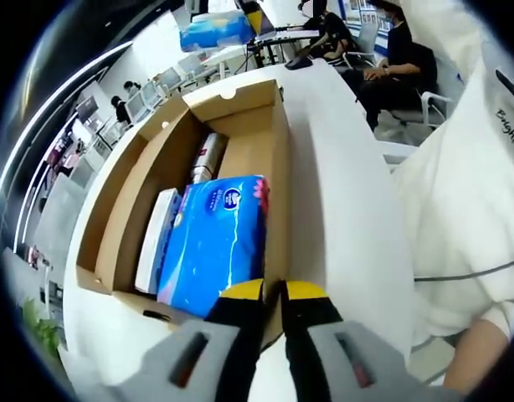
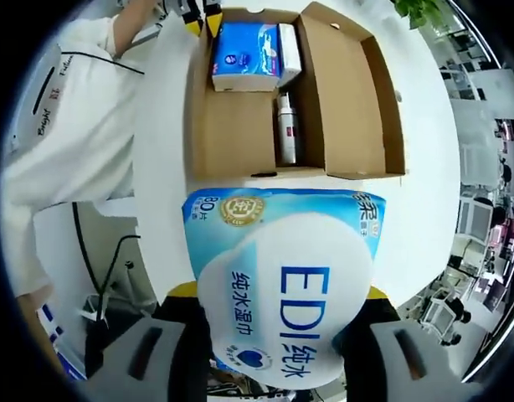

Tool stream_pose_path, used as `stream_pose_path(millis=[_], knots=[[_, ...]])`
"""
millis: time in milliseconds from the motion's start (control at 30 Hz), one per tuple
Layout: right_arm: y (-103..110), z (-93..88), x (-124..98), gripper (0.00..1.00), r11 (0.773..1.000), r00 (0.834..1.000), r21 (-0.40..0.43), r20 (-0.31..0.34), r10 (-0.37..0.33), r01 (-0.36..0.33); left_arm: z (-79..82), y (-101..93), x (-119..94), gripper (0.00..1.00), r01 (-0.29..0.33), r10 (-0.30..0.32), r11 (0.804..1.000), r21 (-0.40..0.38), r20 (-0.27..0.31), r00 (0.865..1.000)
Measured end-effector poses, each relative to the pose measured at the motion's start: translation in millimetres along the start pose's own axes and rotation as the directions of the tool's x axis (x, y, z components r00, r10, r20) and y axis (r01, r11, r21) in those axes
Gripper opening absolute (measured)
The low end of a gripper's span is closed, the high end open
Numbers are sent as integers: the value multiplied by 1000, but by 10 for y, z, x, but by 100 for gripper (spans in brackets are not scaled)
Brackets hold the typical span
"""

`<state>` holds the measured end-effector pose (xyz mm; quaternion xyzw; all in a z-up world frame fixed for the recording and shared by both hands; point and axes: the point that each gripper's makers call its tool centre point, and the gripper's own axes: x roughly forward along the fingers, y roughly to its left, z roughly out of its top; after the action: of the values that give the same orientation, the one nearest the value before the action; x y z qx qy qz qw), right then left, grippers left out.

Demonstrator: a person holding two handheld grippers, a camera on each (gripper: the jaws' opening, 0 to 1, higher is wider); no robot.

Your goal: Operate the shoe box by opening the lid, removing the specified soft item, and placing it in the target area until the item is outside and the box remains undamaged.

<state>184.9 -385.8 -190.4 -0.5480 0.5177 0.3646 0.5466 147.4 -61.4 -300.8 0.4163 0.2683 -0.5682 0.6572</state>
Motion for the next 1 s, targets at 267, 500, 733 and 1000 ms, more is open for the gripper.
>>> stream_pose_path(millis=[267,500,733,1000], knots=[[24,-186,152,61,999,999,22,-13,45,-45,-2,-6,1,7,3,-3,1000,1,0,1000],[89,-168,395,61,998,998,4,-4,67,-67,-1,-6,0,7,-3,3,1000,5,2,1000],[125,-119,613,61,996,996,-1,4,94,-94,-1,-3,3,7,-3,3,1000,3,1,1000],[201,-107,882,61,991,991,-18,18,130,-130,3,3,1,7,-7,7,1000,14,3,1000]])
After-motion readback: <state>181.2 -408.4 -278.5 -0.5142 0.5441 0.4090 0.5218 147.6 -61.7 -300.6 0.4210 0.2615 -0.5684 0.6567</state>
